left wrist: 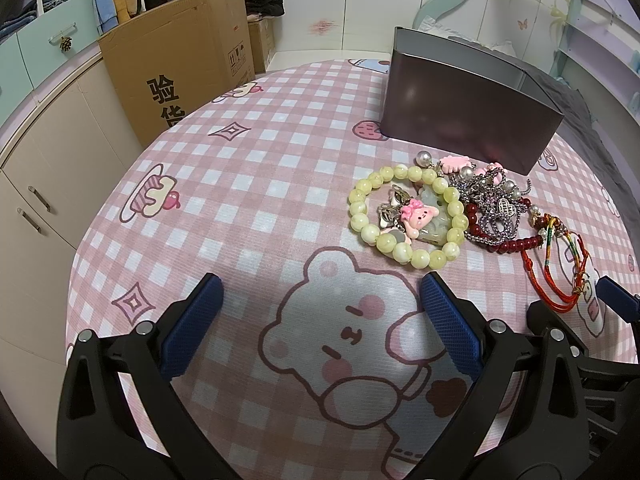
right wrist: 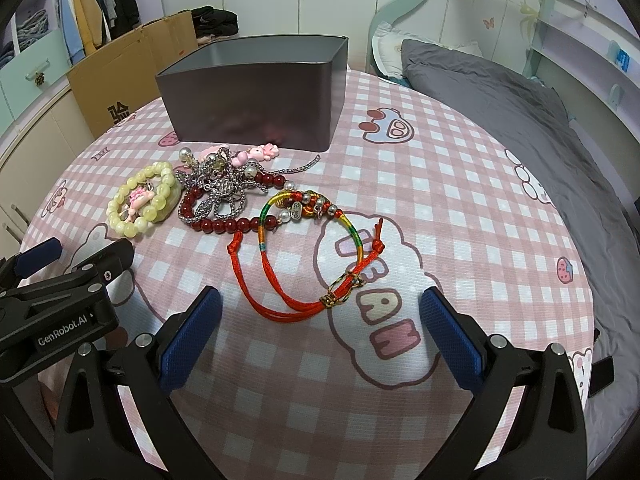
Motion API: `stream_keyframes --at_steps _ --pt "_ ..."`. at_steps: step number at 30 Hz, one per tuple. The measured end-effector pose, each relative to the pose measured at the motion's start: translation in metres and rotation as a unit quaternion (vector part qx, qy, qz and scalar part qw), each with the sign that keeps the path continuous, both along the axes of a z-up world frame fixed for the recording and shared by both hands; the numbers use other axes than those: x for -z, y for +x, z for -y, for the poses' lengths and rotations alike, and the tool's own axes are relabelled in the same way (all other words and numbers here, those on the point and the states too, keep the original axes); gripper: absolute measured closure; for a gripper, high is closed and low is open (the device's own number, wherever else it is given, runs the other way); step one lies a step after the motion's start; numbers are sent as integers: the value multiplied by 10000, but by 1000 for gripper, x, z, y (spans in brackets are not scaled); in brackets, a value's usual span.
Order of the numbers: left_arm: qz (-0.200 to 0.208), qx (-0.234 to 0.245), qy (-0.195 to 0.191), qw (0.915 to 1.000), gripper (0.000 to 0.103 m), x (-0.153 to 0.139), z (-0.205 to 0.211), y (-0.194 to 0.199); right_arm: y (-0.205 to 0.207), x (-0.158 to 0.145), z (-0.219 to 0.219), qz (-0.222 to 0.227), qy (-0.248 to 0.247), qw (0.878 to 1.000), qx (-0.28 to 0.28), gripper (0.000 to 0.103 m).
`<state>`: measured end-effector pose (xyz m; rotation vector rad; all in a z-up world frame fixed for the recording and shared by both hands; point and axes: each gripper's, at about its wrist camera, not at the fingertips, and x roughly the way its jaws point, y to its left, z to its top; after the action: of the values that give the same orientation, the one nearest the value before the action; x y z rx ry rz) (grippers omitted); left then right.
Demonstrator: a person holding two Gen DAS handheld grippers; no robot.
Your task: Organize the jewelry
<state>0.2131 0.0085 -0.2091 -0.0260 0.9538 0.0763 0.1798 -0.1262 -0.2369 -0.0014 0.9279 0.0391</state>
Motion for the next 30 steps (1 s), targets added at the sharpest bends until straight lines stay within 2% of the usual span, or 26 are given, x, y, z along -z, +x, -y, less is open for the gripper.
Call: stream_keyframes --at_steps 11,14,18,21,23,26,30 --pt "-1 -45 14 10000 6 0 1 0 -1 -1 4 21 -6 10000 14 7" --pt "-13 105 14 9999 6 -2 5 -2 -5 -3 7 51 52 10000 8 7" --pt "122 448 -187 9987 6 -7 7 -12 -18 -11 2 230 31 9997 94 7" --pt "556 584 -198 9965 6 -24 4 -32 -34 -28 0 542 -67 9984 166 7" --pt "1009 617 -170 9928 6 -46 4 -49 -44 -43 1 841 -76 9962 189 7" --pt "1427 576 -282 9877 6 -72 -2 -69 -63 -69 5 1346 -147 9906 181 7" --pt "1867 480 -203 9810 6 -102 -8 -87 -83 -96 8 1891 -94 9817 187 7"
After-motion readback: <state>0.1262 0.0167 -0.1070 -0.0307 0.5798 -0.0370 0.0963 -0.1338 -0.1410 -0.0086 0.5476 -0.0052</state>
